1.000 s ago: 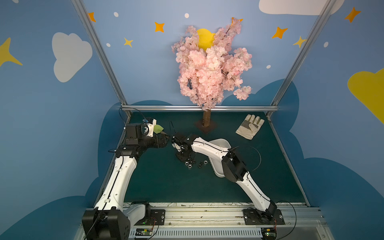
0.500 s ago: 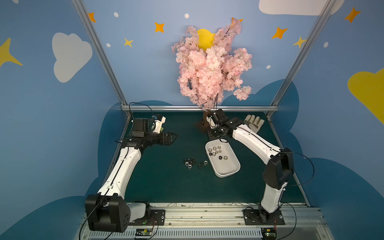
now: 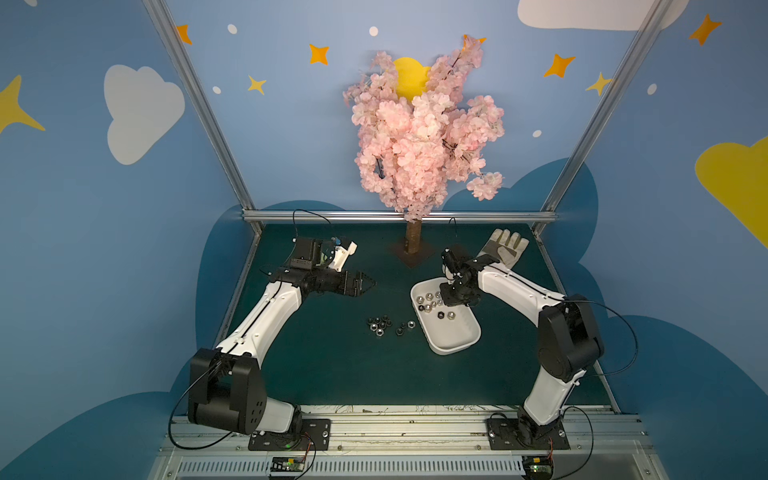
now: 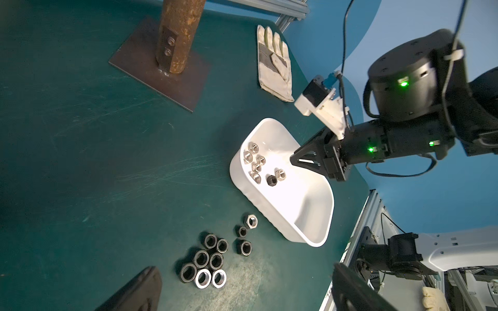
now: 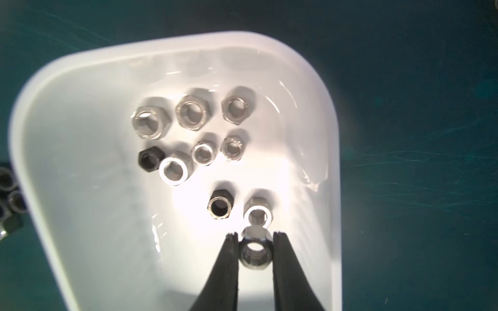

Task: Put the nuts on the desktop into the storage box
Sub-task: Place the nut in the storage box, then pick up the nut from the center of the board.

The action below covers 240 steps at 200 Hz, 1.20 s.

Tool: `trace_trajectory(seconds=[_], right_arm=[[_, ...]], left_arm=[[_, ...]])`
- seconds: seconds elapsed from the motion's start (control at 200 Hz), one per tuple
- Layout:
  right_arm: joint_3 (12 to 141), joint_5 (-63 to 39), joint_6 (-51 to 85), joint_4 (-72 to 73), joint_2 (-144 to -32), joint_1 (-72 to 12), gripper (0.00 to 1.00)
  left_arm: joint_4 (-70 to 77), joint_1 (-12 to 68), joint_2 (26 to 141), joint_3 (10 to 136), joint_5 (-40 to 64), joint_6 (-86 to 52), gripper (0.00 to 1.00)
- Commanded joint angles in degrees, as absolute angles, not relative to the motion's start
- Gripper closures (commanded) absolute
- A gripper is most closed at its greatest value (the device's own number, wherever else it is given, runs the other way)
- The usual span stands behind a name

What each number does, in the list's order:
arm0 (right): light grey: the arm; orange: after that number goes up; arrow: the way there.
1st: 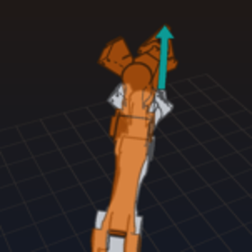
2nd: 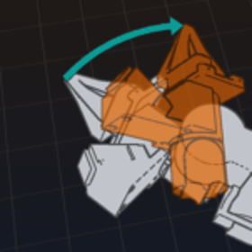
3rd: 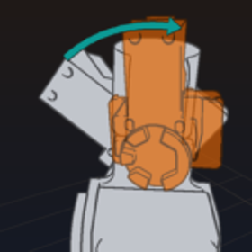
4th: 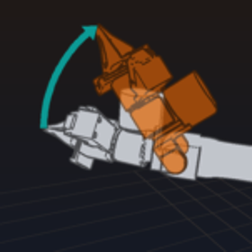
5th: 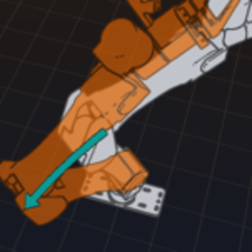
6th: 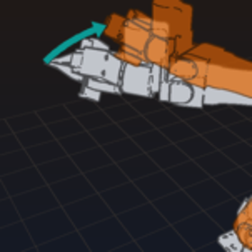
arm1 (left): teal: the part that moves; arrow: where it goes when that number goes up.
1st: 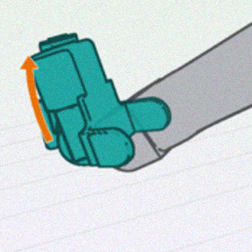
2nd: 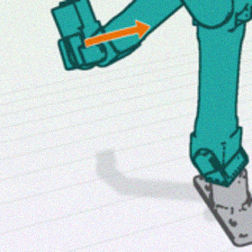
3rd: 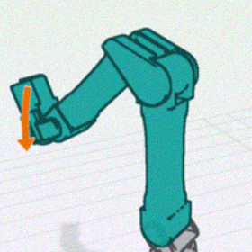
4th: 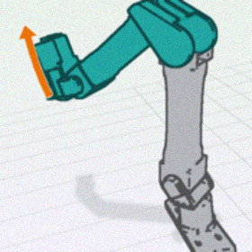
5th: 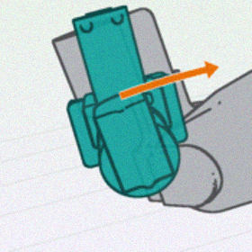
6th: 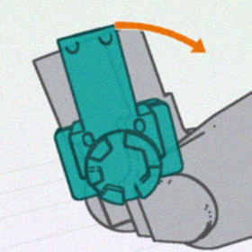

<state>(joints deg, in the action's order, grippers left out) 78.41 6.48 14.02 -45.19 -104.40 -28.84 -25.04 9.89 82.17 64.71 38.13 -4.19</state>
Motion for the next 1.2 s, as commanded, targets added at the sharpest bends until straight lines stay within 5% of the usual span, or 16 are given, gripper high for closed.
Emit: trace_trajectory(seconds=[0.0, 0.185, 0.501, 0.826, 1.197], right_arm=[[80.4, 7.9, 12.5, -45.0, -107.8, -28.1, 0.86], [82.1, 8.1, 12.1, -44.5, -111.4, -27.9, 0.82], [83.1, 8.6, 12.4, -44.9, -109.9, -29.0, 0.48], [84.8, 2.1, 9.5, -37.3, -98.4, -40.6, 0.39], [88.1, -4.1, 5.9, -25.6, -111.6, -53.8, 0.36]], left_arm=[[-22.9, 10.3, 81.5, 64.6, 38.1, -4.6, 0.0], [-22.5, 10.8, 80.0, 63.6, 29.0, -4.6, 0.0], [-23.9, 10.8, 78.9, 63.8, 29.3, -3.3, 0.0], [-19.6, 9.4, 70.6, 60.1, 21.2, -4.2, 0.0], [-20.0, 6.8, 70.3, 60.2, 25.7, -5.0, 0.0]])
